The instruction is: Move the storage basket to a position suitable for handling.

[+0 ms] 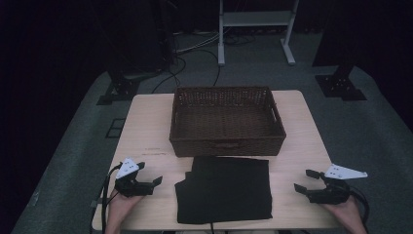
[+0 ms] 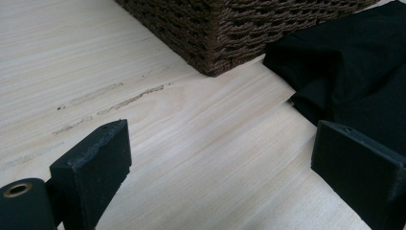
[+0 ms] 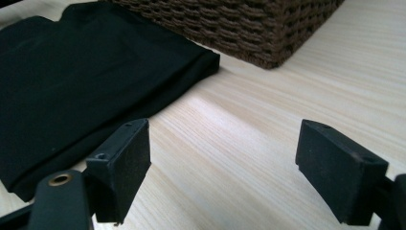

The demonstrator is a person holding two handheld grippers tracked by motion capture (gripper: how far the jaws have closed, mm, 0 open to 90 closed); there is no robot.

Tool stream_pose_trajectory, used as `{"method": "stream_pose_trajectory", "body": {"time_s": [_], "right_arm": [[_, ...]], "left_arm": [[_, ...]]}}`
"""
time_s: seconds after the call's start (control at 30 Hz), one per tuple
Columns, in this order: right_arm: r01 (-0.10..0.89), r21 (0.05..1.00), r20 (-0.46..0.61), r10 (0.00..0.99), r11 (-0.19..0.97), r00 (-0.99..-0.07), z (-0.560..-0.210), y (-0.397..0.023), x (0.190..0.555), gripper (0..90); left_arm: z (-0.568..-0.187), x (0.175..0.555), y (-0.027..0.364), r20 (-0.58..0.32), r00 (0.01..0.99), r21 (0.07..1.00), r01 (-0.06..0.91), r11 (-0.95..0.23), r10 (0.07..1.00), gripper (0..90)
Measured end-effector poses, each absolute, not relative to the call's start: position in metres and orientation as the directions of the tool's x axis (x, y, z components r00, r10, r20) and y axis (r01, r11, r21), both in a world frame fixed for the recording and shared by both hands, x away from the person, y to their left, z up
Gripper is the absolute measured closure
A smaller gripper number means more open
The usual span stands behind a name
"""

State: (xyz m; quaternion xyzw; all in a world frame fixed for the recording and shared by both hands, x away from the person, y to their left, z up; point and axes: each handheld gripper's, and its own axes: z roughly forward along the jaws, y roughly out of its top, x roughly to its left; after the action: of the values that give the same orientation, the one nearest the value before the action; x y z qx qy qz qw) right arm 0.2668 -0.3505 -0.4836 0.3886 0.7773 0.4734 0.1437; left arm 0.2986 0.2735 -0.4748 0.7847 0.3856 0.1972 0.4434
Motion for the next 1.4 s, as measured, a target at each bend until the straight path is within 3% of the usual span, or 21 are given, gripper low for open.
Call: {"method": "stream_pose_trajectory", "body": {"time_s": [0.53,1.4], "right_arm": [[0.423,0.859,0.092,0.725,0.289,-0.683,-0.461,-0.342,0.264,17.6],[0.370,0.813,0.009,0.626,0.449,-0.780,-0.427,-0.308,0.269,17.6]], "left_arm": [[-0.454,0.300,0.259,0.025,0.679,0.845,0.378,-0.379,0.734,5.7],[-0.414,0.298,0.221,0.129,0.785,0.814,0.265,-0.517,0.605,5.7]]}}
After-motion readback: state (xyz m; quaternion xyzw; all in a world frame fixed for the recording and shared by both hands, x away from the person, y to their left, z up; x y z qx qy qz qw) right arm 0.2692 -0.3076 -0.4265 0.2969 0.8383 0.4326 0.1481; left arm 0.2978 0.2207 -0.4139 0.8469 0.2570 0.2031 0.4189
